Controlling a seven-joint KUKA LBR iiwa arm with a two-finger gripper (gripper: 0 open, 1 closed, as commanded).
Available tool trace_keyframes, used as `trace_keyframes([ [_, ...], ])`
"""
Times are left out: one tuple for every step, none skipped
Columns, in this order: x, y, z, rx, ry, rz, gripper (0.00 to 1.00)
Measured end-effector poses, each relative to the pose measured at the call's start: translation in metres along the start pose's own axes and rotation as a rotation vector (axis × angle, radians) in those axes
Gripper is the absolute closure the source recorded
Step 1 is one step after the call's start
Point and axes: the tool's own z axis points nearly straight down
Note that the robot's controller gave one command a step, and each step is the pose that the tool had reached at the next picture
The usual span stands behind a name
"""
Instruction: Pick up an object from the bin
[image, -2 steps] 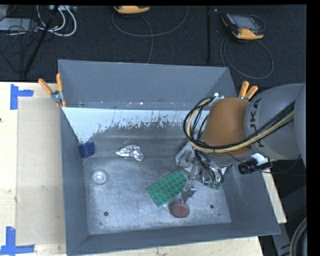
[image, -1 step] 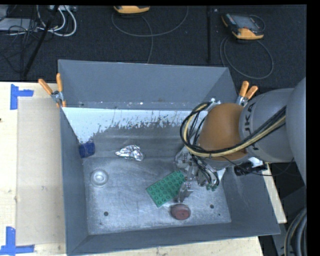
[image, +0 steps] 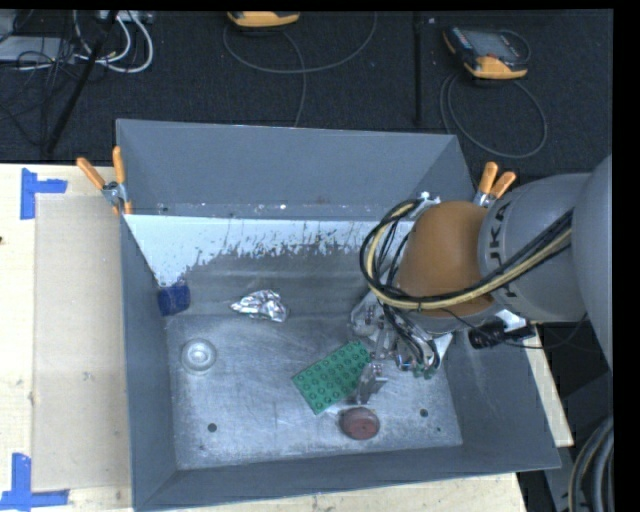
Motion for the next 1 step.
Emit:
trace_keyframes([
  [-0.0004, -0.0003, -0.0017, 0.001, 0.001, -0.001, 1.00],
])
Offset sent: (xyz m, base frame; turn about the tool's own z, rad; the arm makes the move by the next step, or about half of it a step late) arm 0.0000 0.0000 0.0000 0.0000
